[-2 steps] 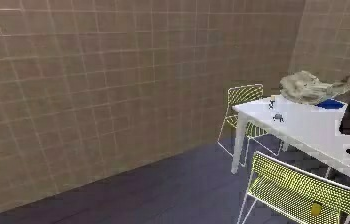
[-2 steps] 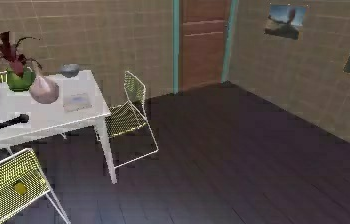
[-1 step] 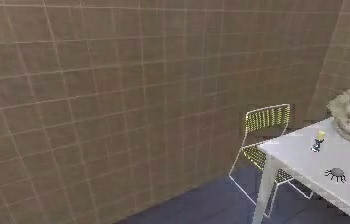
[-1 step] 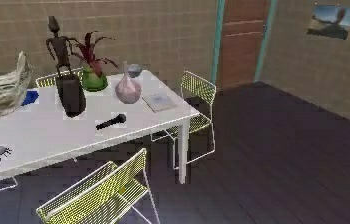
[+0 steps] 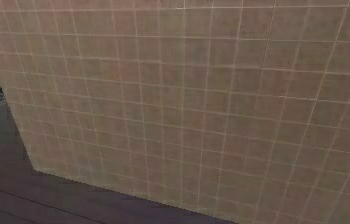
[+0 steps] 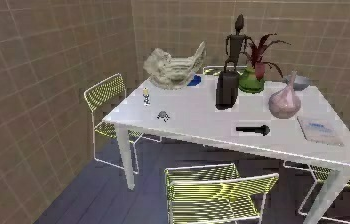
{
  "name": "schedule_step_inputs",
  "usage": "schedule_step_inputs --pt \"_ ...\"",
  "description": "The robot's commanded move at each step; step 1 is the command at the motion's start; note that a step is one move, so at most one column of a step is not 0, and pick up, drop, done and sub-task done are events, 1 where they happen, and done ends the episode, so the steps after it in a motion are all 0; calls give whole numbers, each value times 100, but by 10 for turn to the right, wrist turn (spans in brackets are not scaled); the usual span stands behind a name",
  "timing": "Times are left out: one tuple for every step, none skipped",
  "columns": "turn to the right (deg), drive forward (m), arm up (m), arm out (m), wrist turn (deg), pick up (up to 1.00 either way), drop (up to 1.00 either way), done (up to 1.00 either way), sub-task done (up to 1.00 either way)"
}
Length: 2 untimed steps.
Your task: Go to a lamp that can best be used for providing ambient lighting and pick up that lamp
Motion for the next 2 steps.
schedule_step_inputs --pt "-60 0 0 0 0 0 0 0 0" --pt "450 0 0 0 0 0 0 0 0"
